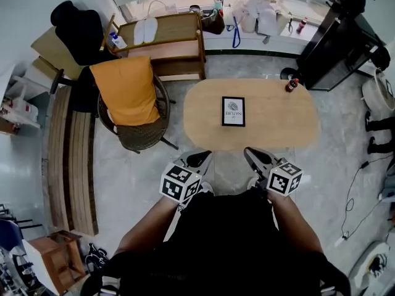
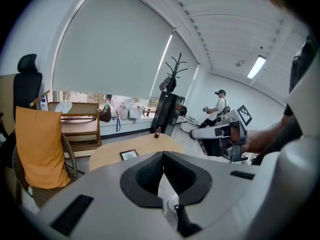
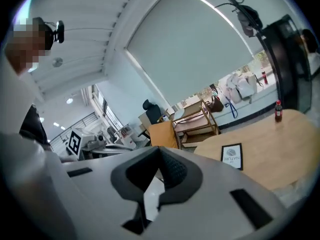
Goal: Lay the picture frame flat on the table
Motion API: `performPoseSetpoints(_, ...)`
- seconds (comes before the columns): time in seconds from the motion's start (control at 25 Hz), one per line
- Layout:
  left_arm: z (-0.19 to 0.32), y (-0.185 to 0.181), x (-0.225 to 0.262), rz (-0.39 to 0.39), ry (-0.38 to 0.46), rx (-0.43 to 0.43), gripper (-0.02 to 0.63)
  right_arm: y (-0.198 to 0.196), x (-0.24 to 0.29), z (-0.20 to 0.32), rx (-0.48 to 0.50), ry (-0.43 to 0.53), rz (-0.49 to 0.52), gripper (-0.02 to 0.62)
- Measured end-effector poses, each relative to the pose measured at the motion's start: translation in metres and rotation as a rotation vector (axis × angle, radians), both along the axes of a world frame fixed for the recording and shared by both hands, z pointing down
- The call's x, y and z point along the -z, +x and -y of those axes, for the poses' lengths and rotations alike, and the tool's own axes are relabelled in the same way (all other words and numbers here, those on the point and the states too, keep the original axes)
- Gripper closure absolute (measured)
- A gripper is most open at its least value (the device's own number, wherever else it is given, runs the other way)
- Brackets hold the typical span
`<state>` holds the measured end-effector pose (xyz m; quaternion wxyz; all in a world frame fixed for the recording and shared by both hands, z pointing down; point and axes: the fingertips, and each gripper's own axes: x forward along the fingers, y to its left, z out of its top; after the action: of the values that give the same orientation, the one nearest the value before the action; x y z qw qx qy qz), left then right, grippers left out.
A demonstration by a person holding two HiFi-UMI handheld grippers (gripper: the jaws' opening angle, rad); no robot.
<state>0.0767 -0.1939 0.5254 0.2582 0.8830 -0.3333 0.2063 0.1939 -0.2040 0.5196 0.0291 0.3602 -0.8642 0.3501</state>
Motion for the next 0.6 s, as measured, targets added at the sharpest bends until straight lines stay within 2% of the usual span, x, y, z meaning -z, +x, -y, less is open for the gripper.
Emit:
performPoseSetpoints(0.12,-0.004,0.006,-0.003,0.024,-0.001,0.021,0.6,0.004,0.004,-0.007,0.056,0.061,-0.097,0.592)
performPoseSetpoints(0.24,-0.002,0.018,-0.001,0.009,-0.004,0.067,0.6,0.016,0.011,-0.011,0.102,0.106,-0.159,0.592)
performPoseSetpoints(0.4,0.004,0.048,0.002,0.001,0.003,0.102,0.6,0.047,0.013,-0.012,0.123,0.106,-0.154,0.594)
performPoseSetpoints(0.6,-0.002,0.088,0.009,0.033,0.026,0.088,0.6,0.086,0.01,-0.02,0.12,0.076,-0.112,0.594)
